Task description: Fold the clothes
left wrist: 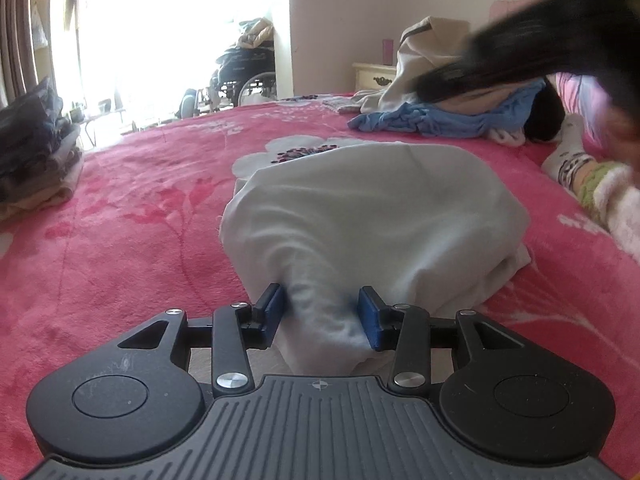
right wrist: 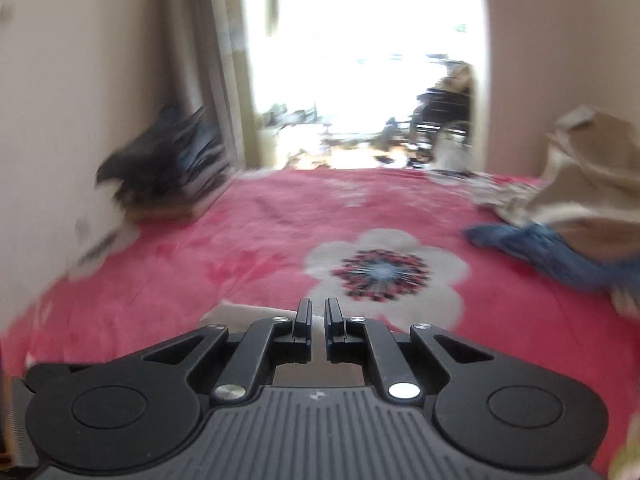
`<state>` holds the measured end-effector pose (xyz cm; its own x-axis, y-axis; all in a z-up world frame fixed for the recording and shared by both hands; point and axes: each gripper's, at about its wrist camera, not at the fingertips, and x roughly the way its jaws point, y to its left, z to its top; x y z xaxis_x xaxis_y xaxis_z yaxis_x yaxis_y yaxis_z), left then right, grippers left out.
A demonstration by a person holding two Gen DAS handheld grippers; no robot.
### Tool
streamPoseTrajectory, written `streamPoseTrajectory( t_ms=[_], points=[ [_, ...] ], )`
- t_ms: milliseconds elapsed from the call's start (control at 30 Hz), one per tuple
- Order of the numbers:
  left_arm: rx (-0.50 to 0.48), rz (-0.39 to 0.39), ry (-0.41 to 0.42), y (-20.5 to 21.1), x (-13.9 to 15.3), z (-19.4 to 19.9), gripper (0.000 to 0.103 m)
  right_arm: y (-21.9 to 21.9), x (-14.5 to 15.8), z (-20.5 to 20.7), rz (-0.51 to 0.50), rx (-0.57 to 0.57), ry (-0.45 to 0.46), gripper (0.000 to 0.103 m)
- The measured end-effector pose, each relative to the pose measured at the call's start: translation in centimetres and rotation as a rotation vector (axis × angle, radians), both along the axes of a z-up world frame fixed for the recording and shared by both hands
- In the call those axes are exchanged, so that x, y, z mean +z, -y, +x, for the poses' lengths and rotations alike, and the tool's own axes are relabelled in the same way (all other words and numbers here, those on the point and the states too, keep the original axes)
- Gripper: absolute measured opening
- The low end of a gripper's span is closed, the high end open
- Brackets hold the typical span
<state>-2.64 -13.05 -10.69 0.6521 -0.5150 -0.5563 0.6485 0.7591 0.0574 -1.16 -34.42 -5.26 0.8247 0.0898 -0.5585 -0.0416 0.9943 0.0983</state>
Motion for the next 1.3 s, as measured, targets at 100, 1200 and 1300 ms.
streamPoseTrajectory(
  t_ms=[100,1200,1300],
  points=[
    [0.002,0.018,0.004,-0.2,-0.2,0.0,0.042,-1.2,-1.4,2.3,-0.024,0.056,-0.031,0.008],
    [0.060,-0.083,-0.156,-1.8,-1.3,2.0,0.053,-1.4,-1.6,5.4,0.120,0.139,0.009,0.005],
    [0.063,-0.089,-0.173,-1.9,-1.3,2.2,0.053,1.7,-1.5,3.2,0.097,0.042,0.009,0.007]
  ],
)
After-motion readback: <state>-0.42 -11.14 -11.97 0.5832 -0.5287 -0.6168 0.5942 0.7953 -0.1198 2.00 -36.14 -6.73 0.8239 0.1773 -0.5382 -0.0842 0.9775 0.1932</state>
